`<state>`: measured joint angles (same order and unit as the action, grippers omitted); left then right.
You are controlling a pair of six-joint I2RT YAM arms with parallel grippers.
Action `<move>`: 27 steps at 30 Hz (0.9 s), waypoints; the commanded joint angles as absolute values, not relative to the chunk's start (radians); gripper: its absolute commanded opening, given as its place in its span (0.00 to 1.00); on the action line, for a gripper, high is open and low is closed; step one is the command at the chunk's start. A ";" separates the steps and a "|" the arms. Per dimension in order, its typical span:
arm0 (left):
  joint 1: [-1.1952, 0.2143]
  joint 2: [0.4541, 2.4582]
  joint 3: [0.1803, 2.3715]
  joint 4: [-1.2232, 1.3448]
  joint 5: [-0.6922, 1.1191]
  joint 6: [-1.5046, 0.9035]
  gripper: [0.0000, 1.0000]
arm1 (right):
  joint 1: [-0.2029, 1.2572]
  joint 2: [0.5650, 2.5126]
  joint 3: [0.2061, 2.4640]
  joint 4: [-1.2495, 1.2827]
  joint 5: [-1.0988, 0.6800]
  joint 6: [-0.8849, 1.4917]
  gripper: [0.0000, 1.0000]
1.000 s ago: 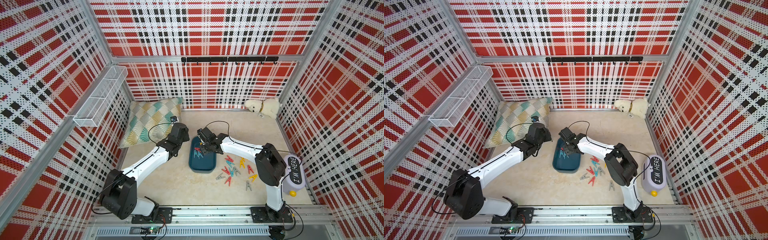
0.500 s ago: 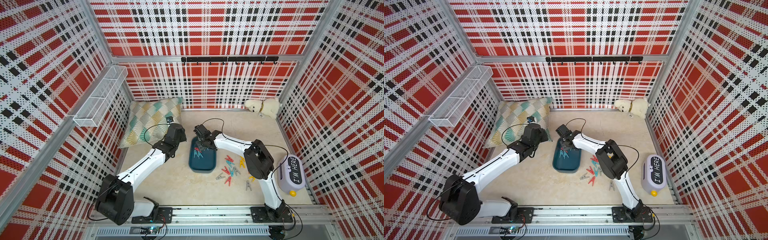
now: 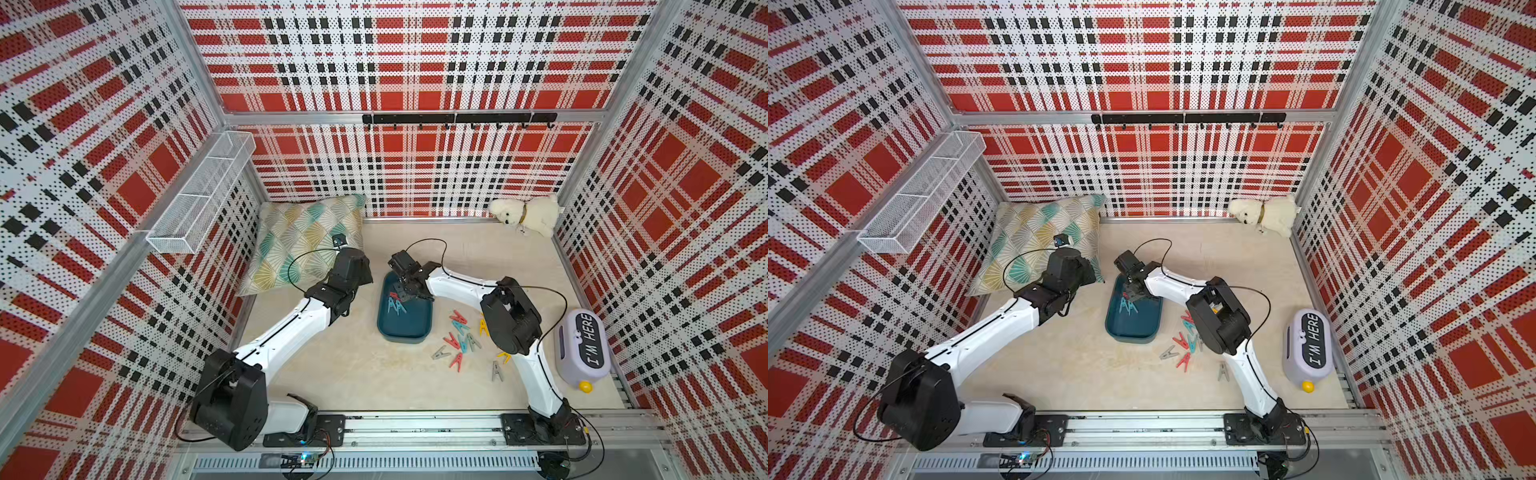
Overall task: Put the clothespins into the storage box
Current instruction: Place the clothespin in the storage box.
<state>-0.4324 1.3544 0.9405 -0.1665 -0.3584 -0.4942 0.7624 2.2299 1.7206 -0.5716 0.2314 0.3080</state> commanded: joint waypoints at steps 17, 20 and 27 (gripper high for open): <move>-0.426 1.339 0.931 -0.170 -0.356 -0.492 0.29 | 0.756 2.249 1.745 -0.663 0.167 0.282 0.12; -0.426 1.345 0.933 -0.169 -0.351 -0.492 0.29 | 0.756 2.250 1.745 -0.658 0.163 0.291 0.17; -0.426 1.339 0.927 -0.167 -0.353 -0.493 0.29 | 0.756 2.217 1.750 -0.650 0.167 0.302 0.22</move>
<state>-0.4324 1.3510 0.9371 -0.1665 -0.3550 -0.4942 0.7616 2.2555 1.7485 -0.6430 0.1768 0.2935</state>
